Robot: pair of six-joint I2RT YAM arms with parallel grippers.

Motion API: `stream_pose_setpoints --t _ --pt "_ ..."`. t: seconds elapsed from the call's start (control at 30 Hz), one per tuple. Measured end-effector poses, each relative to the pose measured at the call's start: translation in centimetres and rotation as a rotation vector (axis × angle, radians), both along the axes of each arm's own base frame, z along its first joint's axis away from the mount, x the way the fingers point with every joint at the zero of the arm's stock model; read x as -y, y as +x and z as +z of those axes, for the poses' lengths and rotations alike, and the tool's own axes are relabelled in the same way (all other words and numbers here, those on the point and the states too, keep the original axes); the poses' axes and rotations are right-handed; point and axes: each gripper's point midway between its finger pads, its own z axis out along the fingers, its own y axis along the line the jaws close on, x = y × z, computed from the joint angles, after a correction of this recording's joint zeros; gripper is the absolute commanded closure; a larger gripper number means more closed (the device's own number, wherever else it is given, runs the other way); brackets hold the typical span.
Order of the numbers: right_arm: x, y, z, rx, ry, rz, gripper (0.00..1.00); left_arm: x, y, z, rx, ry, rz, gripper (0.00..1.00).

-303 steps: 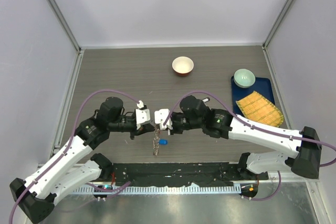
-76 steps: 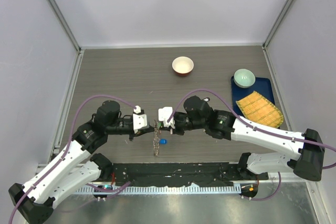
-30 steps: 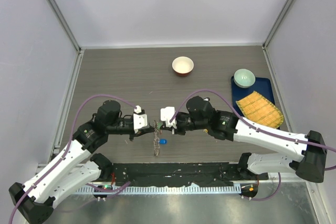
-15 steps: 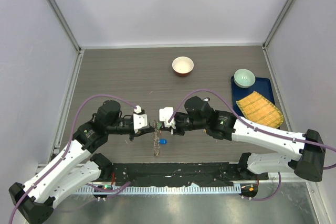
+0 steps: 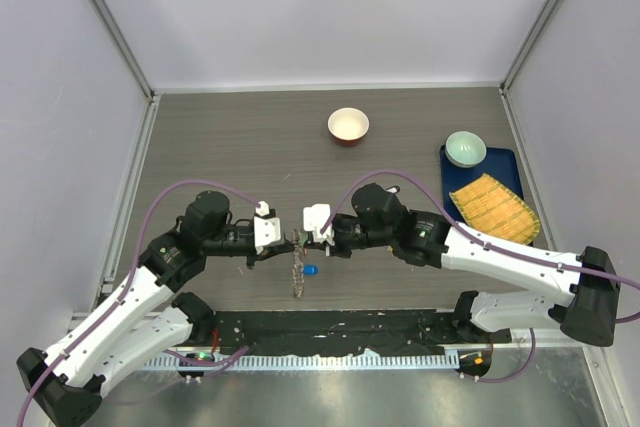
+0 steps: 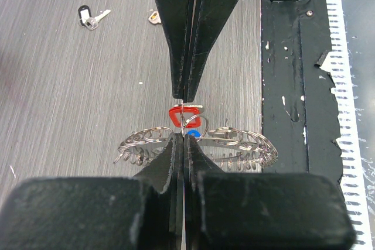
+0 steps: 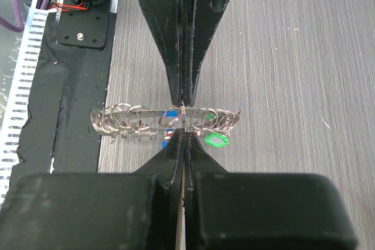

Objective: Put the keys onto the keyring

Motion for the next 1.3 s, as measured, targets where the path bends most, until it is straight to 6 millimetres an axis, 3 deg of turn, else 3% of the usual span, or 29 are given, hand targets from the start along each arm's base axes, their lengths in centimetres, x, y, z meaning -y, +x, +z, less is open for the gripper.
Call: stream_pose_setpoints --t 0.77,1.3 --pt "-0.2 -0.1 -0.3 -0.021 -0.001 0.006 0.99 0.0 -0.1 0.0 -0.008 -0.002 -0.002 1.0" --pt "-0.9 -0.2 0.9 -0.026 0.053 0.019 0.99 0.1 -0.3 0.0 -0.03 -0.009 0.002 1.0"
